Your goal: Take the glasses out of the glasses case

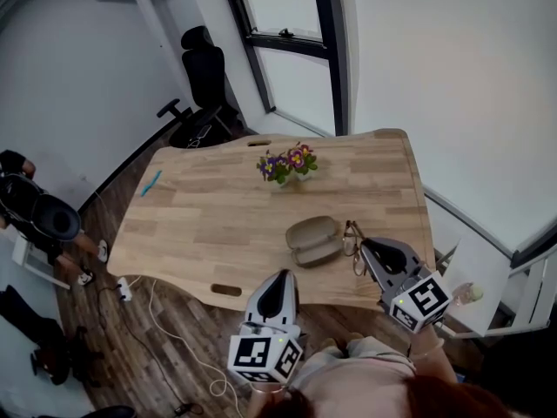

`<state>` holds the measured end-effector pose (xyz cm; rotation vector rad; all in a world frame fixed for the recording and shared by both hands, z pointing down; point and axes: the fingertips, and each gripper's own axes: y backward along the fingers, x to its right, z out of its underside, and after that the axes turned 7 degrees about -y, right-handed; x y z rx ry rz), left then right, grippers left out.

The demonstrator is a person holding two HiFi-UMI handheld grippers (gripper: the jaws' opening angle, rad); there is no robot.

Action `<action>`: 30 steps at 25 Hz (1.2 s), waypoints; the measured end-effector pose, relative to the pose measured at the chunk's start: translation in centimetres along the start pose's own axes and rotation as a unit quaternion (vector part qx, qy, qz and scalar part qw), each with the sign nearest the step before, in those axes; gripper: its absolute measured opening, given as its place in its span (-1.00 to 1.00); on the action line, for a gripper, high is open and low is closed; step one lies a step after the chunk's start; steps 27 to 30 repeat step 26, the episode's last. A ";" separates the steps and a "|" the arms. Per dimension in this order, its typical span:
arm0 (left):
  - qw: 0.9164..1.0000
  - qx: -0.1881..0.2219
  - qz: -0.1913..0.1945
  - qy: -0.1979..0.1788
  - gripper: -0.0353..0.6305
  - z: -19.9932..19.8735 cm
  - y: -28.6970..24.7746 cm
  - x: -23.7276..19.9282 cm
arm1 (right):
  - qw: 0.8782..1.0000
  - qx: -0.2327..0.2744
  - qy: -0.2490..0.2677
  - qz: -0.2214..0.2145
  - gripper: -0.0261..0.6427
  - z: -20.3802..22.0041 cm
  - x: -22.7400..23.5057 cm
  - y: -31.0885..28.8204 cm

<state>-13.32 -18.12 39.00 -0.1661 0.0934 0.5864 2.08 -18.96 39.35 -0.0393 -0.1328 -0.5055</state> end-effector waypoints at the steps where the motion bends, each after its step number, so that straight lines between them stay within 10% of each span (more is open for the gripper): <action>1: 1.000 0.000 0.001 0.001 -0.89 0.1 0.0 0.1 | 1.000 0.000 0.000 0.001 -0.89 0.0 0.0 0.1; 30: 1.000 -0.008 -0.015 0.012 -0.89 1.1 -1.1 1.8 | 1.000 -0.013 0.013 -0.018 -0.89 0.1 1.8 0.6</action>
